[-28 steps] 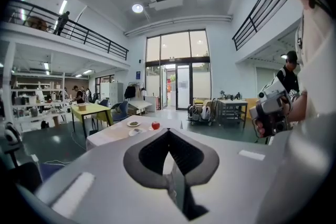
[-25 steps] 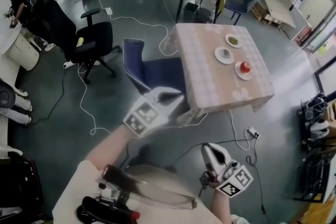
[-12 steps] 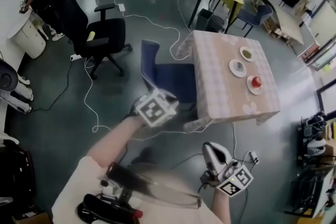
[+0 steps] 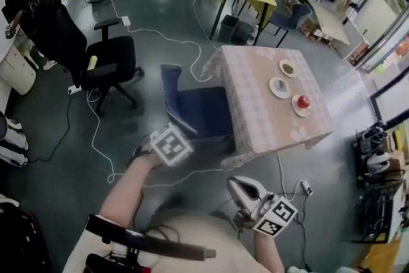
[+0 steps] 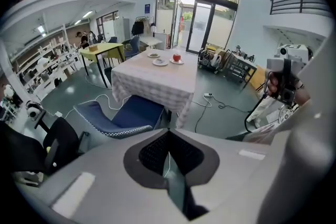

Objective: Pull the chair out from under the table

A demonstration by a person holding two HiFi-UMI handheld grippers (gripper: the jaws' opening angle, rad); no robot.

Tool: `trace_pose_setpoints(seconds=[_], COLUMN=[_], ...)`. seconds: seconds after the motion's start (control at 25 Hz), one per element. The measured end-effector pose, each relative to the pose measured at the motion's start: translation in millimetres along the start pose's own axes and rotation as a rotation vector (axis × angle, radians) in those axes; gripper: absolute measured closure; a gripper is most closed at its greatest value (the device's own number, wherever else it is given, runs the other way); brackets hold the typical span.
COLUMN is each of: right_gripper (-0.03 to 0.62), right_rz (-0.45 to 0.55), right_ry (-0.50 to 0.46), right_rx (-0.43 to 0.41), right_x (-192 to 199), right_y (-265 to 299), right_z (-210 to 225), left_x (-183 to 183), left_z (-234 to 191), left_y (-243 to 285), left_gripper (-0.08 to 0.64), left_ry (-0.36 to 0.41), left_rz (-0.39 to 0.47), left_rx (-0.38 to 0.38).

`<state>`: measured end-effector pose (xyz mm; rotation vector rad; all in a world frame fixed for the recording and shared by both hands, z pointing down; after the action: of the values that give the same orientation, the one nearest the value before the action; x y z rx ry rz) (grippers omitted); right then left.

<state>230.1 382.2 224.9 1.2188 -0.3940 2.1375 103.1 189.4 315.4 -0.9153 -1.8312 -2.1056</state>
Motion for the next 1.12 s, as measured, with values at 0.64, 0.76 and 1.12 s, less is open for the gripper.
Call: trace_pose_setpoints(seconds=[0.64,0.76,1.12], right_gripper=[0.578,0.578,0.578], right_rz=[-0.076,-0.125,-0.171], right_ry=[0.012,-0.015,0.04], right_rx=[0.013,-0.001,-0.059], right_x=[13,9,-7], right_y=[36,38,30], right_z=[5,16,92], left_x=[35,36,-11], left_z=[-13,-5,-39], left_y=[0,9,41], left_gripper=[0.561,0.561,0.561], left_ry=[-0.034,-0.117,-0.13], left_rz=[-0.009,-0.022,-0.107], left_rx=[0.002,0.034,-0.072])
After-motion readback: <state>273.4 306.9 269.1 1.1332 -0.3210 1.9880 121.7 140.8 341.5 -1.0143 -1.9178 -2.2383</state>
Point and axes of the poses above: the fingertips, and each gripper's own axes: y forward along the fingers, z to its right, x out of its underside, the point moved 5 cm from there along -y, backward along the fingers, and after that the axes turned 3 degrees about y, right-handed, at the moved point
